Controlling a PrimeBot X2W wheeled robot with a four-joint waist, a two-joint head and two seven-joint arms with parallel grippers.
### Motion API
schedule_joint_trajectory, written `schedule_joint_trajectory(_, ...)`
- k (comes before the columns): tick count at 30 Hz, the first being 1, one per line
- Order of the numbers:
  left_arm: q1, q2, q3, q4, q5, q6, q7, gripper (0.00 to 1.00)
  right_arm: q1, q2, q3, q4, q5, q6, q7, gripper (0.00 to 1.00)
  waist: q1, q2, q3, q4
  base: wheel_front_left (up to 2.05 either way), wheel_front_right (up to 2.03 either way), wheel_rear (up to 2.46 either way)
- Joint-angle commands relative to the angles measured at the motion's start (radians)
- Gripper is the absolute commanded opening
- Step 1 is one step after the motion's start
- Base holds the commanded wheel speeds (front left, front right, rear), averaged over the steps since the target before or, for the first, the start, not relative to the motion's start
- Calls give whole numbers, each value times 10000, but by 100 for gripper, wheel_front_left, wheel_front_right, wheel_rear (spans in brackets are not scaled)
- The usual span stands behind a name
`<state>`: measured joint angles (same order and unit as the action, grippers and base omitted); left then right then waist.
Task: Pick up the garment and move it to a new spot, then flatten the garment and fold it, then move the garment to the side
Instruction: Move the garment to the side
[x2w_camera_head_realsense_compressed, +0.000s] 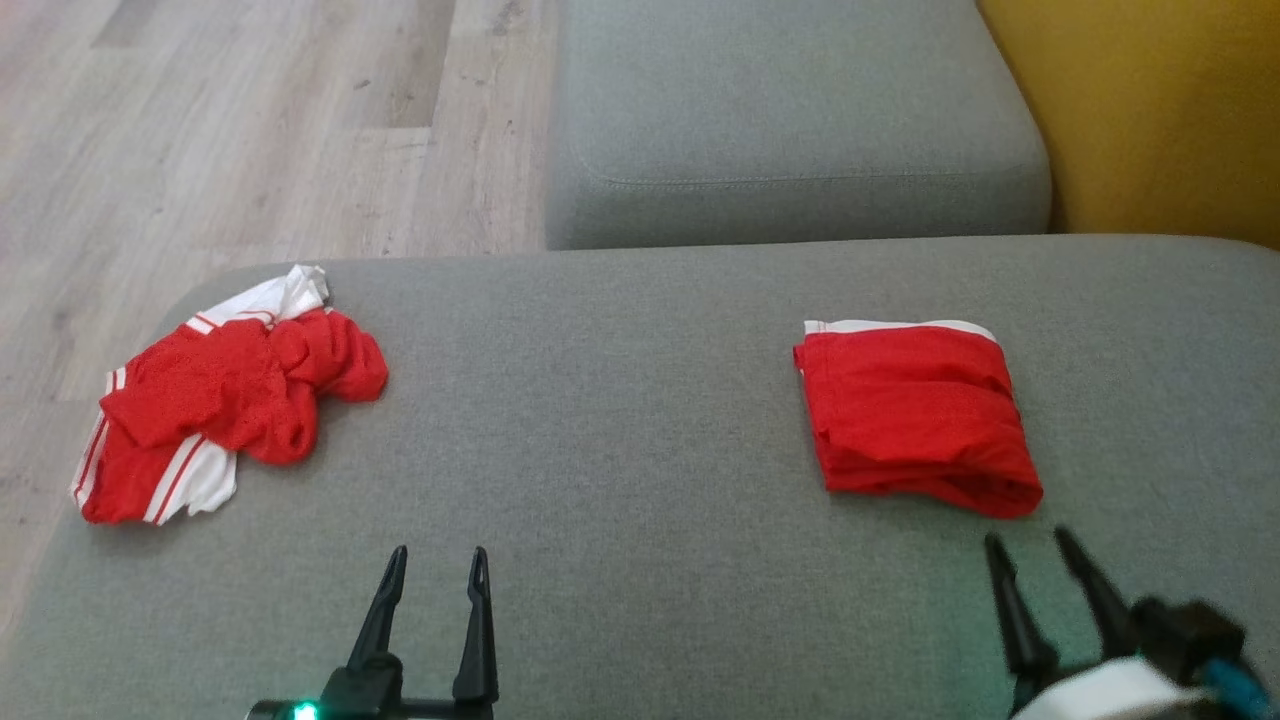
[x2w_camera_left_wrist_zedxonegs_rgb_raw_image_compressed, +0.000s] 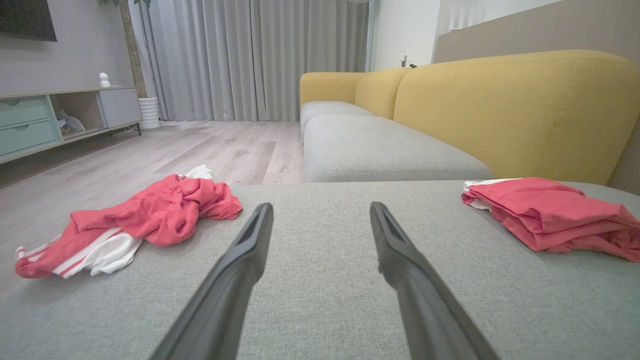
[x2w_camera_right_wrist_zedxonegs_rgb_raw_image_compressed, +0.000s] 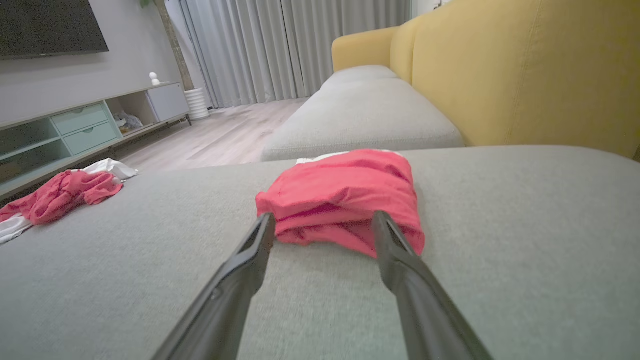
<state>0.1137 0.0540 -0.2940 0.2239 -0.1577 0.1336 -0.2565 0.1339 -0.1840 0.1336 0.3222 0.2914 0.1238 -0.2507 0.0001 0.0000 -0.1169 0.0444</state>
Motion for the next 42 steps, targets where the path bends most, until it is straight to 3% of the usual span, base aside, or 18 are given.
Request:
schedule_joint_trajectory(1,-450,-37,278,-369,-25,69,-53,100,-724,-347,199,-257,74,69,-110,100,-1,0,67,-46,0,0,0)
schedule_joint_trajectory(9,-794,-37,85,-885,8,126,-53,100,-2877,-1265,271,1548,1193,69,227,100,-1,0,762,-106,0,0,0)
schedule_joint_trajectory(18,-1397,-37,-150,-1414,182,80,-53,100,-5382,-2281,568,3714,3453,69,2846,100,-1,0,1881,108,0,0,0)
schedule_joint_trajectory(29,-2149,-37,-297,-1460,297,119,-53,100,-6940,-2475,1768,5196,4951,69,4492,100,-1,0,2996,224,0,0,0)
schedule_joint_trajectory(30,-2178,-37,-285,-1468,301,145,-53,100,-6967,-2439,1915,5255,5077,69,4700,77,-1,0,3048,192,0,0,0)
schedule_joint_trajectory(32,-2256,-37,-236,-1494,283,212,-53,100,-7061,-2356,2265,5153,5479,69,4991,0,-1,0,3182,-22,0,0,0)
schedule_joint_trajectory(36,-2396,-37,-163,-1538,242,225,-53,100,-7318,-2665,2796,4702,5515,69,4832,0,-1,0,3450,-421,0,0,0)
schedule_joint_trajectory(42,-2760,-37,-79,-1692,227,193,-53,100,-7846,-3653,3183,4367,5322,69,4551,0,-1,0,4143,-954,0,0,0)
